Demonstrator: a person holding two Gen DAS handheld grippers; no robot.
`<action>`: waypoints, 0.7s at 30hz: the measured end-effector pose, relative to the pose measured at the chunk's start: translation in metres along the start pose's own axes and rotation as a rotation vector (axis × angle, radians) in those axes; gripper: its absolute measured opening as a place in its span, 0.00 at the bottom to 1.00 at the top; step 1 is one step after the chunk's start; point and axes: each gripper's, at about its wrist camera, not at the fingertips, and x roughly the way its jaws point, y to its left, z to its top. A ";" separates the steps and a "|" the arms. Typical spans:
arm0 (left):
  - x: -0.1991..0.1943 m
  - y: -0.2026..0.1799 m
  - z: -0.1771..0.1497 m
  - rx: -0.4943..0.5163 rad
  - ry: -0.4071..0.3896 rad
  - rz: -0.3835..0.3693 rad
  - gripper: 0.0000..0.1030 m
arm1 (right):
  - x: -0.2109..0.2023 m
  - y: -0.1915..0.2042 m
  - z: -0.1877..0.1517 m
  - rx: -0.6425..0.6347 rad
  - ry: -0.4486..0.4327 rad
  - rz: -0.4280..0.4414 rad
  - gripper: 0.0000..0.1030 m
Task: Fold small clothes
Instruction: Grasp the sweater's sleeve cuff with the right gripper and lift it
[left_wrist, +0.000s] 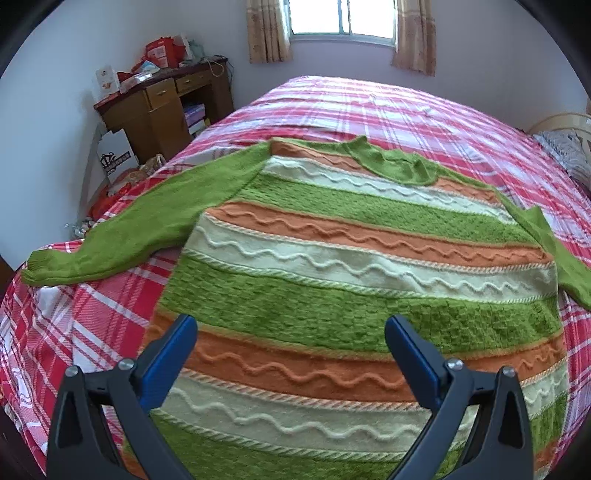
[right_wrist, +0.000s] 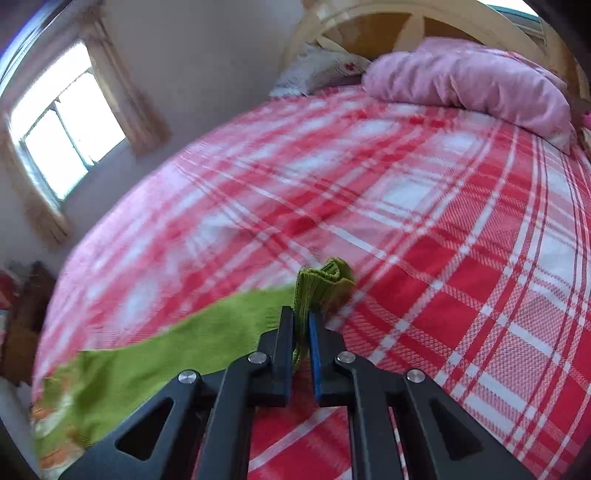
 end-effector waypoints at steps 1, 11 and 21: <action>-0.001 0.002 0.001 -0.005 -0.004 -0.004 1.00 | -0.007 0.007 0.000 -0.007 -0.006 0.025 0.07; -0.023 0.031 0.001 -0.039 -0.060 -0.006 1.00 | -0.073 0.161 -0.023 -0.190 0.020 0.346 0.05; -0.025 0.088 0.003 -0.138 -0.094 0.025 1.00 | -0.073 0.349 -0.113 -0.334 0.170 0.648 0.05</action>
